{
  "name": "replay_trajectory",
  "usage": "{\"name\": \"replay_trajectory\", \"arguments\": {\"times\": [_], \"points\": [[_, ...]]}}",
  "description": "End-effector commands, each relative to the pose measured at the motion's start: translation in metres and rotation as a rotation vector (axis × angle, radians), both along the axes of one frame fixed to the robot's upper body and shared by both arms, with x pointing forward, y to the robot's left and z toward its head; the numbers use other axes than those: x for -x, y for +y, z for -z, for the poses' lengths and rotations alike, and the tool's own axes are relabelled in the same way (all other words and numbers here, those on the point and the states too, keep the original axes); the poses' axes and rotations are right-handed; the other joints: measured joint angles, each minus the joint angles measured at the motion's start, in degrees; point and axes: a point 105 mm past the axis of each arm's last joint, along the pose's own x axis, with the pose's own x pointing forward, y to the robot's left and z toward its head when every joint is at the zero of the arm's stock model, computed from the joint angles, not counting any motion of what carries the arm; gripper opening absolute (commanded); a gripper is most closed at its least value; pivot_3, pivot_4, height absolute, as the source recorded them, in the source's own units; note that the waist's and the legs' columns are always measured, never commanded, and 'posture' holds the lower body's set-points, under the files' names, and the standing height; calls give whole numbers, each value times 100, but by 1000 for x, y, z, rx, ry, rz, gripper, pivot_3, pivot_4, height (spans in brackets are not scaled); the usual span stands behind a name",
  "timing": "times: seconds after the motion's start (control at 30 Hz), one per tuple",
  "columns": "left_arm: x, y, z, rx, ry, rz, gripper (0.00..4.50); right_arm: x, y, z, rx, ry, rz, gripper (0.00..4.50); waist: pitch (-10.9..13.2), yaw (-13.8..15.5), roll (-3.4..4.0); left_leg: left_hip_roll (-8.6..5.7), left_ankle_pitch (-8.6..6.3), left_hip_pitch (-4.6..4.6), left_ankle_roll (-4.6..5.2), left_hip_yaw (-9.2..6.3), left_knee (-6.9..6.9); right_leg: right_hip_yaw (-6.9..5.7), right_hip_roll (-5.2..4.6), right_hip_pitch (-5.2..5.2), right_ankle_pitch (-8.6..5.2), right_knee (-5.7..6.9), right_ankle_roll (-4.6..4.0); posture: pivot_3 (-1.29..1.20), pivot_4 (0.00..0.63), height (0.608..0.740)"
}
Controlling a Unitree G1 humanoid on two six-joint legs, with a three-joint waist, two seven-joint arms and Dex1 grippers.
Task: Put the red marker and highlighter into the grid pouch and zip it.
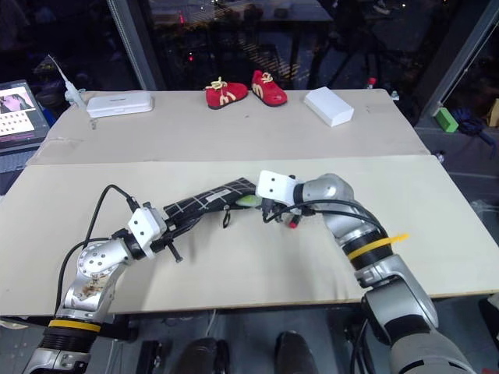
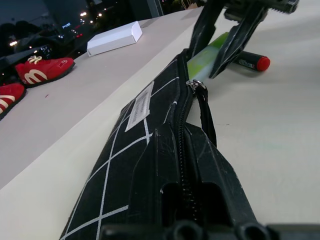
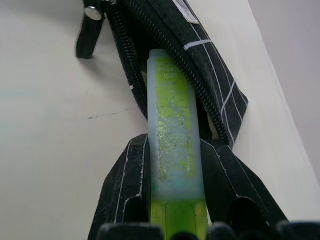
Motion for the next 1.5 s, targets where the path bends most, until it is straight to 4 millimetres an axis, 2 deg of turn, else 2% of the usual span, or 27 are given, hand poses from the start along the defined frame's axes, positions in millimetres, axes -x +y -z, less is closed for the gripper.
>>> {"name": "replay_trajectory", "arguments": {"times": [0.03, 0.2, 0.37, 0.43, 0.47, 0.5, 0.63, 0.73, 0.8, 0.93, 1.03, 1.1, 1.17, 1.23, 1.37, 1.5], "points": [[2, -6, -15, 8, -62, 34, 0, 3, 27, -14, 29, -123, -77, 1043, 0, -8, 0, 0, 0, 0, 0, 0, 0, 0, 0, -1, 0, 0, 0, 0, 150, 740], [0, -8, -17, 11, -65, 39, 0, 15, 64, -18, -6, -233, -182, 1043, 1, -24, 1, 4, 0, -1, -1, 2, 0, 0, 3, -6, 0, 6, -1, 0, 150, 740], [-1, -9, -19, 15, -70, 38, 0, 15, 71, -18, -70, -239, -164, 1043, 1, 10, 1, 0, 1, -3, -1, 2, 0, -1, -2, -5, 0, 3, 0, 0, 150, 740], [0, -9, -19, 16, -70, 35, 0, 10, 66, -20, -96, -218, -126, 2059, 1, 6, 1, -1, 1, -4, -1, 2, 0, -1, -3, -5, 0, 2, 0, 0, 150, 740], [0, -8, -18, 15, -69, 35, 0, 10, 63, -20, -100, -203, -121, 2242, 1, 2, 1, -1, 1, -4, -1, 2, 0, -1, -3, -5, 0, 2, -1, 0, 150, 740], [1, -8, -18, 14, -68, 34, 0, 8, 60, -22, -109, -197, -105, 2717, 1, 0, 1, -1, 1, -4, -1, 2, 0, -1, -3, -5, 0, 2, 0, 0, 150, 740], [1, -7, -18, 15, -65, 29, 0, 0, 44, -30, -115, -188, -65, 3925, 1, -3, 1, 2, 1, -3, -1, 1, 0, -2, 0, -5, 0, 4, -1, 0, 150, 740], [1, -6, -18, 15, -65, 27, 0, 0, 23, -42, -156, -150, -67, 3925, 1, -3, 1, 1, 1, -3, -1, 1, 0, -1, -1, -5, 0, 4, -1, 0, 150, 740], [0, -7, -19, 16, -67, 26, 0, 8, 6, -49, -199, -83, -91, 3925, 2, 24, 2, 0, 1, -4, -1, 1, 0, -1, -1, -5, 0, 2, -1, 0, 150, 740], [1, -8, -19, 18, -71, 24, 0, 36, -31, -46, -242, 117, -131, 3925, 2, 65, 1, 2, -4, -6, 6, -7, 0, -7, -7, 5, 0, -11, 0, 0, 150, 740], [1, -7, -20, 20, -73, 18, 0, 40, -50, -45, -344, 219, -56, 3925, 2, 28, 1, 1, -6, -4, 9, -5, 0, -6, -4, 4, 0, -13, 0, 0, 150, 740], [1, -6, -20, 20, -74, 10, 0, 33, -63, -45, -441, 240, 69, 3925, 2, -11, 1, 3, -6, 3, 8, -6, 0, 1, -4, 3, 1, -6, -2, 0, 150, 740], [2, -4, -19, 20, -72, 3, 0, 10, -82, -37, -529, 250, 335, 3925, 2, -29, 1, 6, -4, 10, 6, -9, -1, 3, -1, 4, 3, 1, -5, 0, 150, 740], [4, -3, -18, 20, -71, -2, 0, -2, -92, -28, -571, 266, 514, 3925, 2, -28, 1, 7, -2, 17, 2, -9, -1, 6, -1, 7, 4, 6, -7, 0, 150, 740], [6, -1, -18, 19, -71, -10, 0, -8, -100, -10, -584, 257, 743, 3925, 2, 0, 1, 5, 0, 1, -1, -2, -1, 3, -2, -5, 3, 5, -8, 0, 150, 740], [6, 0, -18, 22, -74, -19, 0, -4, -96, -9, -659, 272, 879, 3925, 2, 4, 2, 3, 0, -21, -1, -1, -2, 2, -4, -23, 3, 0, -7, 0, 150, 740]]}}
